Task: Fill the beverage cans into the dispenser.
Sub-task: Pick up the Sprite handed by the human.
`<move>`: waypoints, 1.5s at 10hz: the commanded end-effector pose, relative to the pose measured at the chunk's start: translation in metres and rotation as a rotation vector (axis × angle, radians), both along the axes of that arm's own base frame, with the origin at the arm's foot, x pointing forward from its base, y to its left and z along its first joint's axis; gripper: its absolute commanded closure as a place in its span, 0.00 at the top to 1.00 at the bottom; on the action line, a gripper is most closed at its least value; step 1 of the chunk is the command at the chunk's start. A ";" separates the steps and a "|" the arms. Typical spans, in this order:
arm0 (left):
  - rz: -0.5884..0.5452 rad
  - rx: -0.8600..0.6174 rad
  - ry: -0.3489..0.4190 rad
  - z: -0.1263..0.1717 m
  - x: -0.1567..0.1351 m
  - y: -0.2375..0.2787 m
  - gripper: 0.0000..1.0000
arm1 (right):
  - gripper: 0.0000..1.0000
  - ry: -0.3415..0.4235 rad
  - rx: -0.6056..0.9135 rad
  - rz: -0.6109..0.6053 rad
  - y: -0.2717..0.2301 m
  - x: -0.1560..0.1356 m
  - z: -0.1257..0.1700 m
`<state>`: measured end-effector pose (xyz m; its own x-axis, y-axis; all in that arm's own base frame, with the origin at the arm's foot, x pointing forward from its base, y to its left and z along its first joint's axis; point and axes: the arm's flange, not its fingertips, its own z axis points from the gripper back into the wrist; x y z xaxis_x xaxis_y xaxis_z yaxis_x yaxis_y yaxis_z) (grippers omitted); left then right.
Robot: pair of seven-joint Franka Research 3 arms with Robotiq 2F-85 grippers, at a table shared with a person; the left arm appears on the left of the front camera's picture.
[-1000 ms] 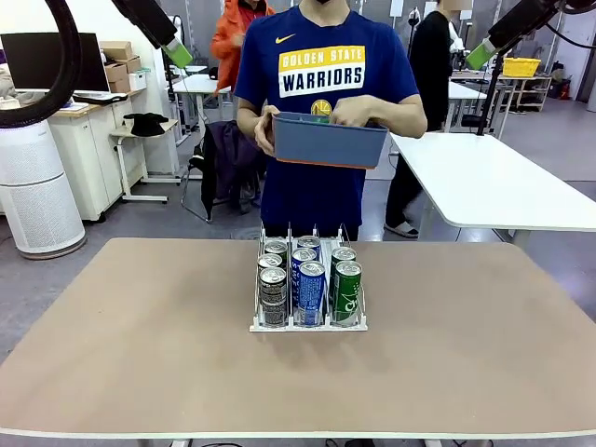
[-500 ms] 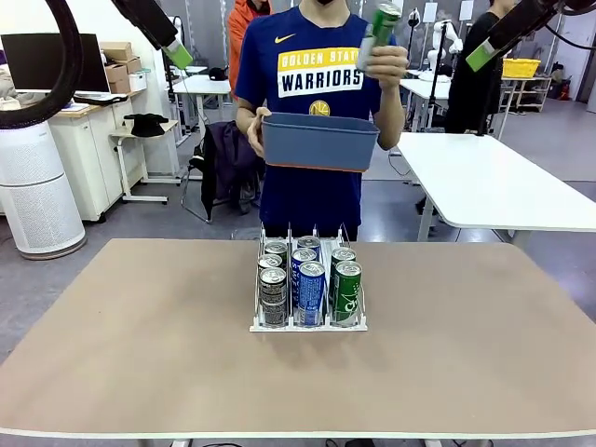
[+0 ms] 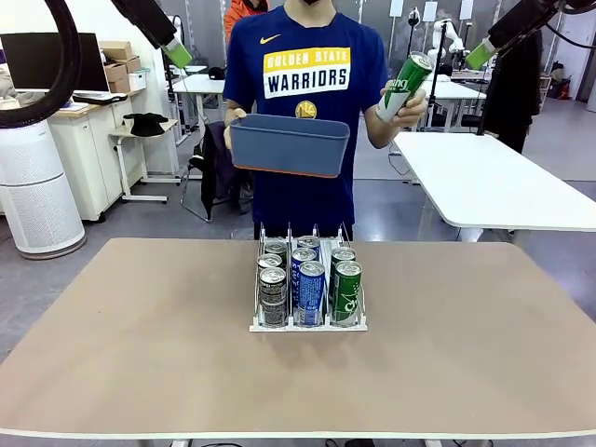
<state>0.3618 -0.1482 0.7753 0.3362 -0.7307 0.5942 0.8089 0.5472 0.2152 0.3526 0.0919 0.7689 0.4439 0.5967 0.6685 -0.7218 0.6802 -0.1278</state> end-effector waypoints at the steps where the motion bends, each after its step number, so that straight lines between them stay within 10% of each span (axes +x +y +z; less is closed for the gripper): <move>1: 0.000 0.007 0.008 0.001 -0.001 0.003 1.00 | 1.00 0.000 0.000 0.000 0.001 0.000 0.000; 15: 0.000 0.007 0.008 0.001 -0.001 0.003 1.00 | 1.00 0.000 0.000 0.000 0.001 0.000 0.000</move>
<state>0.3618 -0.1482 0.7753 0.3362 -0.7307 0.5942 0.8089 0.5472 0.2152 0.3526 0.0919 0.7689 0.4439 0.5967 0.6685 -0.7218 0.6802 -0.1278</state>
